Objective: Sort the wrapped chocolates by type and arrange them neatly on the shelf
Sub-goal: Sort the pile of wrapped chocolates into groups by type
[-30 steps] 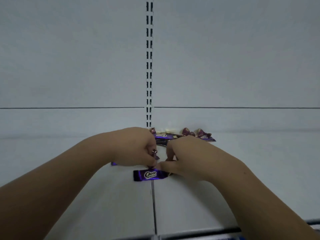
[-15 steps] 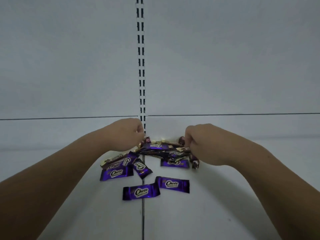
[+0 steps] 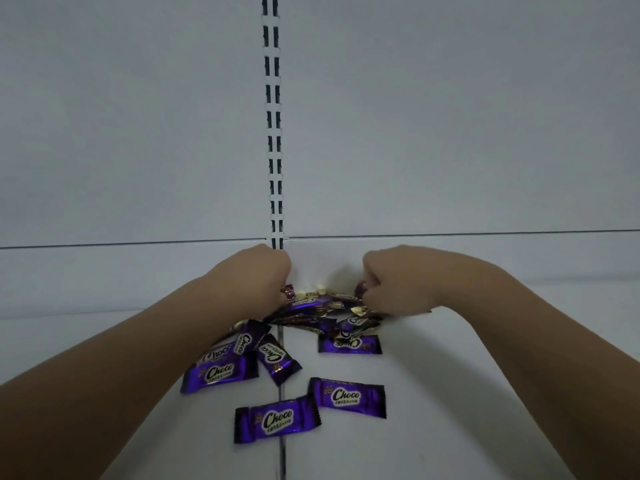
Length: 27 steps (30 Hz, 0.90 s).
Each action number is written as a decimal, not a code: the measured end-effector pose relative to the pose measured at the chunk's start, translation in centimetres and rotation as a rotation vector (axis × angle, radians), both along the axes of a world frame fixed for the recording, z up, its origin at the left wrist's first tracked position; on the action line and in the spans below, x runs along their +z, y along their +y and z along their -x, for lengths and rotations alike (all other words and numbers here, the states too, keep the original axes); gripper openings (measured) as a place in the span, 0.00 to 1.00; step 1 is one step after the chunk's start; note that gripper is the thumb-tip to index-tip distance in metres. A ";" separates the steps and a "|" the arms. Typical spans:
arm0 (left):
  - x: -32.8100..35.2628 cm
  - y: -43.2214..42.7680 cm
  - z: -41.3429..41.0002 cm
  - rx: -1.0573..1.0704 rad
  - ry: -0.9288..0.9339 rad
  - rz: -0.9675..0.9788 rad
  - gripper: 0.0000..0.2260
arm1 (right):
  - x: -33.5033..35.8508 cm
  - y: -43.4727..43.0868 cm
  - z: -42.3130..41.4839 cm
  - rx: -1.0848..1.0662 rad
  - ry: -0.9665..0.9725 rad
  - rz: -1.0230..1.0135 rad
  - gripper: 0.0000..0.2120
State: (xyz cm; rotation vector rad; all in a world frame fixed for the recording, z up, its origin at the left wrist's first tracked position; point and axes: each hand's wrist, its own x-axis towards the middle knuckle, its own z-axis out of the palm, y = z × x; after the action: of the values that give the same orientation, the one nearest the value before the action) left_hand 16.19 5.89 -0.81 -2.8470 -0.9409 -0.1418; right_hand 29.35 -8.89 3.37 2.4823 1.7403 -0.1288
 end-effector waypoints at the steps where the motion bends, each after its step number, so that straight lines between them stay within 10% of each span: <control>1: 0.1 -0.1 0.0 0.000 -0.001 -0.007 0.17 | 0.0 0.6 -0.4 -0.030 -0.009 -0.031 0.08; 11: 1.2 -3.2 -3.9 -0.247 -0.289 0.079 0.10 | -2.4 2.4 -4.1 -0.182 -0.070 -0.109 0.14; 27: -0.2 -4.9 -7.5 -0.325 -0.015 0.086 0.10 | -3.2 0.0 -5.4 -0.121 -0.076 -0.272 0.14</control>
State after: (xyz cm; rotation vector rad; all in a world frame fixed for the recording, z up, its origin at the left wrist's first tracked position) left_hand 23.69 0.95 -1.04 -3.0621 -0.4908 -0.1600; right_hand 34.71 -8.88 0.13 2.7401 1.6761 0.2048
